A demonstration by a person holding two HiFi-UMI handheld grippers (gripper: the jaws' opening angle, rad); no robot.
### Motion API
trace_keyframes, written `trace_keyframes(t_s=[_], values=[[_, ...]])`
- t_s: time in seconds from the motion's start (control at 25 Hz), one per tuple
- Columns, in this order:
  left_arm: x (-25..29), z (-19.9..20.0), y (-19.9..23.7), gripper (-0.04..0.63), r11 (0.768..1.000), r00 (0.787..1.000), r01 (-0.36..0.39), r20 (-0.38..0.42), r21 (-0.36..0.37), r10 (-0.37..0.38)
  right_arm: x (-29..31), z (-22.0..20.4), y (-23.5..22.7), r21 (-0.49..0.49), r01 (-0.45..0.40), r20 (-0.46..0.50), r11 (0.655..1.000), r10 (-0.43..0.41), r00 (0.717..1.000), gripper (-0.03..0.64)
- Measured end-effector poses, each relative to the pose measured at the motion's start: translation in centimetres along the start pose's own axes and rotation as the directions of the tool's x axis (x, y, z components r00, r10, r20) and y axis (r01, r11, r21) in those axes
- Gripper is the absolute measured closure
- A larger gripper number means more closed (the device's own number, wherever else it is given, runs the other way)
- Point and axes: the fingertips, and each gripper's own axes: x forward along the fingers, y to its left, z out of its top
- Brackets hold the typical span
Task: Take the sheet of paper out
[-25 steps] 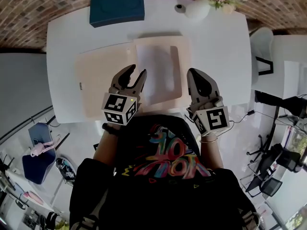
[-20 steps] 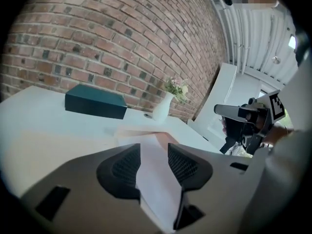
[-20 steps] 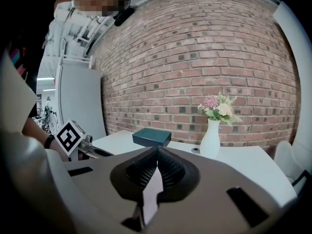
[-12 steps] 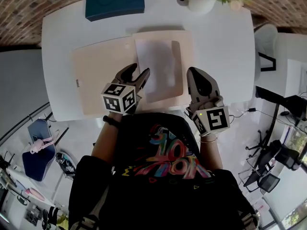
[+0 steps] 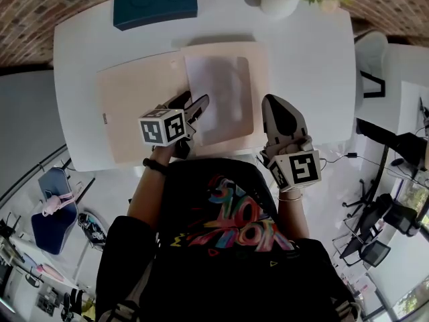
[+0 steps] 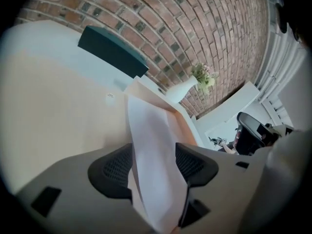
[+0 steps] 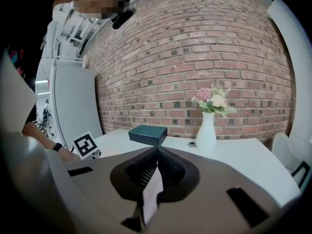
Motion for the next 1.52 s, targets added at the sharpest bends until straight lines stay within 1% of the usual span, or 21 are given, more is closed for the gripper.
trace_keyframes(t_s=[0.16, 0.32, 0.4, 0.52, 0.68, 0.76, 0.84, 0.92, 1.12, 1.2, 1.24, 1.32, 1.36, 1.52], values=[[0.1, 0.2, 0.1, 0.328, 0.998, 1.0, 0.003, -0.022, -0.065, -0.004, 0.1, 0.3, 0.0, 0.014, 0.005, 0.009, 1.0, -0.006, 1.0, 0.597], [0.4, 0.4, 0.0, 0.328, 0.988, 0.998, 0.055, -0.031, -0.146, -0.06, 0.1, -0.4, -0.4, 0.018, -0.001, -0.018, 1.0, 0.002, 1.0, 0.597], [0.5, 0.3, -0.3, 0.33, 0.973, 0.993, 0.108, -0.028, -0.206, -0.116, 0.1, -0.2, -0.4, 0.024, -0.001, -0.006, 1.0, 0.001, 1.0, 0.595], [0.5, 0.2, -0.7, 0.33, 0.943, 0.982, 0.176, -0.008, -0.283, -0.186, 0.2, -0.2, -0.5, 0.024, -0.002, -0.002, 1.0, 0.002, 1.0, 0.597], [0.5, 0.6, -1.0, 0.33, 0.914, 0.97, 0.24, 0.043, -0.327, -0.24, 0.0, -0.5, -1.0, 0.037, 0.002, -0.013, 0.999, -0.001, 1.0, 0.597], [0.6, 0.2, -1.3, 0.331, 0.903, 0.963, 0.261, 0.03, -0.34, -0.267, -0.3, -1.0, -1.0, 0.043, 0.003, -0.029, 0.999, -0.002, 1.0, 0.597], [0.9, -0.4, -2.0, 0.331, 0.898, 0.956, 0.277, 0.001, -0.342, -0.295, -0.5, -1.2, -1.2, 0.055, 0.005, -0.034, 0.998, -0.004, 0.999, 0.597], [0.9, -0.7, -2.5, 0.331, 0.896, 0.948, 0.299, -0.003, -0.328, -0.317, -0.7, -1.6, -1.4, 0.068, 0.011, -0.034, 0.998, -0.009, 0.999, 0.595], [0.9, 0.9, -2.6, 0.331, 0.9, 0.941, 0.339, 0.084, -0.274, -0.328, -1.1, -1.9, -1.6, 0.079, 0.02, -0.039, 0.997, -0.017, 0.999, 0.597], [1.0, 1.5, -2.8, 0.331, 0.901, 0.935, 0.354, 0.1, -0.252, -0.34, -1.4, -2.0, -1.6, 0.09, 0.025, -0.041, 0.996, -0.021, 0.999, 0.597], [1.1, 1.7, -2.7, 0.332, 0.904, 0.934, 0.356, 0.101, -0.236, -0.342, -1.6, -2.1, -1.6, 0.096, 0.027, -0.042, 0.995, -0.023, 0.999, 0.597], [1.4, 1.6, -2.4, 0.345, 0.916, 0.937, 0.349, 0.087, -0.199, -0.338, -1.6, -2.2, -1.6, 0.108, 0.029, -0.042, 0.994, -0.025, 0.999, 0.595], [1.6, 1.6, -2.5, 0.35, 0.917, 0.936, 0.351, 0.073, -0.19, -0.343, -1.6, -2.1, -1.6, 0.113, 0.03, -0.039, 0.993, -0.025, 0.999, 0.595], [2.5, 0.6, -4.1, 0.353, 0.896, 0.915, 0.394, -0.008, -0.205, -0.404, -2.1, -2.9, -2.1, 0.128, 0.036, -0.051, 0.991, -0.03, 0.998, 0.597]])
